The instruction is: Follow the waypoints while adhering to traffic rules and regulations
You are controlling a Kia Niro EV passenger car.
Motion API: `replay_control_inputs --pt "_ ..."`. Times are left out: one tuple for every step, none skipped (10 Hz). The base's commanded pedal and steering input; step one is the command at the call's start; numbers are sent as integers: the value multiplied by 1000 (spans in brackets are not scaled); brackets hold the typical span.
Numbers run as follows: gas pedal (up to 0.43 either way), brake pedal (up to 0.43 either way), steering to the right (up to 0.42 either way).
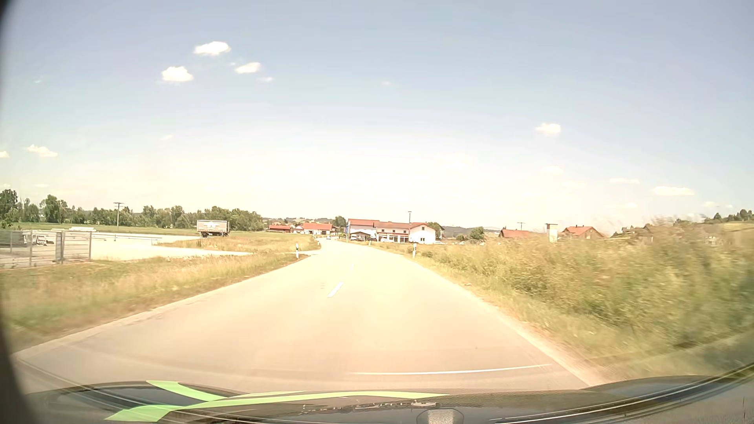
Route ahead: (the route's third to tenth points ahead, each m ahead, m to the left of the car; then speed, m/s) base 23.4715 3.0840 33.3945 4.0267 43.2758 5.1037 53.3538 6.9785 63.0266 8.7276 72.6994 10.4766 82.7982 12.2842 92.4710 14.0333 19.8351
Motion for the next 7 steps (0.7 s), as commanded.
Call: replay_control_inputs --pt "177 0 -18" --pt "157 0 -19" --pt "150 0 -19" --pt "118 0 -20" --pt "118 0 -21" --pt "118 0 -22" --pt "118 0 -21"
